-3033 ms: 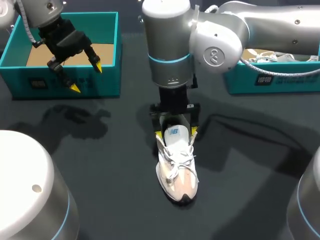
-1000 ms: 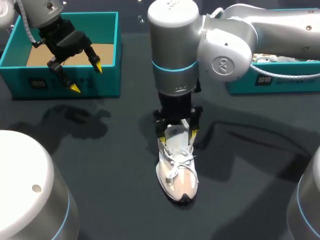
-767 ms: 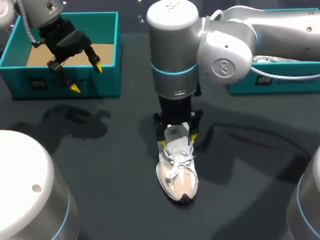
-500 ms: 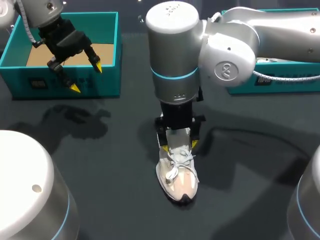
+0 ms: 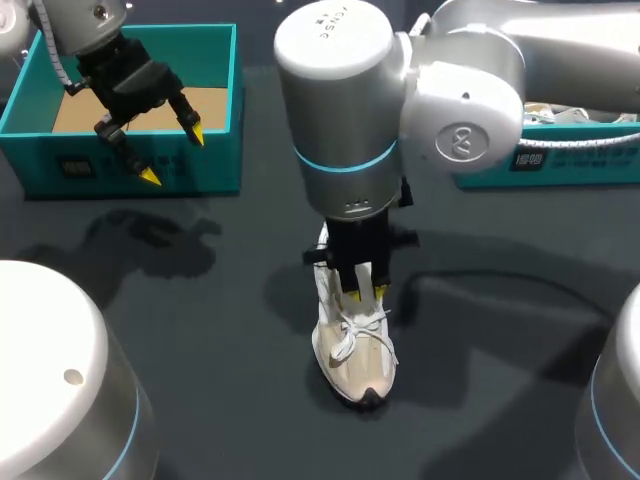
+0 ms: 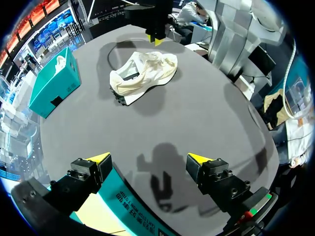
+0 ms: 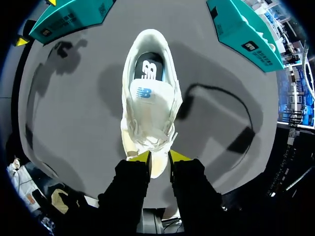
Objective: Take the shoe out of the shoebox, open the shoe tongue, remove and reinsert the insole, then place the shoe into the shoebox
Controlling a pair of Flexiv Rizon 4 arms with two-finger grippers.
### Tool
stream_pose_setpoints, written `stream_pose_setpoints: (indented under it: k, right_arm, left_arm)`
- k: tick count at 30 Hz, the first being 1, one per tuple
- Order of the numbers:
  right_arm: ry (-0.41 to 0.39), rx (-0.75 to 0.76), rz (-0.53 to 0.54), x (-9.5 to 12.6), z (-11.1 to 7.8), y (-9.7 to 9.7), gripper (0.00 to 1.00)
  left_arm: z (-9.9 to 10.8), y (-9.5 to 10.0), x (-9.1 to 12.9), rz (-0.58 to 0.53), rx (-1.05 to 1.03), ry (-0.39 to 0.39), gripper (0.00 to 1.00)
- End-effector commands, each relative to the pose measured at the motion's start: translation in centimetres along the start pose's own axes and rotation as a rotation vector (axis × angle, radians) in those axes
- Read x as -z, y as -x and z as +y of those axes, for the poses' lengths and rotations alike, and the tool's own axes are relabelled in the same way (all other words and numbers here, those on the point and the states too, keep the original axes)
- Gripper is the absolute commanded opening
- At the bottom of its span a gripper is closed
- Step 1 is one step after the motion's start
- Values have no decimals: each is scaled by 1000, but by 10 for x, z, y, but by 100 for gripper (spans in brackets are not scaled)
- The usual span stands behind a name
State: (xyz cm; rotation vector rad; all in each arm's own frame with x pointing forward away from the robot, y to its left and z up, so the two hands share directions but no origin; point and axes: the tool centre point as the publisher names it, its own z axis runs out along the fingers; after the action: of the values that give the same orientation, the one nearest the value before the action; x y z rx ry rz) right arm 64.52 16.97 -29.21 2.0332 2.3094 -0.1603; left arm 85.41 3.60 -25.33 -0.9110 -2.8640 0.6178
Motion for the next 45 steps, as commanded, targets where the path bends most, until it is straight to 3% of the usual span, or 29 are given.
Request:
stream_pose_setpoints:
  k: [1, 6, 17, 25, 31, 33, 34, 35, 38, 40, 41, 42, 45]
  right_arm:
    - [4, 67, 28, -12, 22, -4, 21]
    - [11, 131, 59, -26, 48, -5, 23]
    - [28, 214, 165, -57, 80, -3, 25]
    - [72, 251, 64, -27, 79, -5, 27]
    - [142, 389, 37, -14, 90, 7, 32]
    - [119, 486, 0, -7, 96, 10, 38]
    - [120, 553, -20, -5, 99, 11, 45]
    - [138, 601, -26, -1, 102, 13, 60]
    - [170, 806, -50, 4, 110, 21, 74]
    - [197, 1031, -48, 6, 117, 25, 100]
    - [183, 1136, -30, 5, 119, 26, 100]
    - [136, 1135, -52, 4, 121, 29, 100]
    - [136, 1135, -52, 4, 121, 29, 100]
  left_arm:
    - [0, 0, 0, 1, 0, 2, 100]
    - [0, 0, 0, 1, 0, 2, 100]
    - [0, 0, 0, 1, 0, 2, 100]
    - [0, 0, 0, 1, 0, 2, 100]
    - [0, 0, 0, 1, 0, 2, 100]
    - [0, 0, 0, 1, 0, 2, 100]
    - [0, 0, 0, 1, 0, 2, 100]
    - [0, 0, 0, 1, 0, 2, 100]
    - [0, 0, 0, 1, 0, 2, 100]
    - [0, 0, 0, 1, 0, 2, 100]
    - [0, 0, 0, 1, 0, 2, 100]
    - [0, 0, 0, 1, 0, 2, 100]
    - [0, 0, 0, 1, 0, 2, 100]
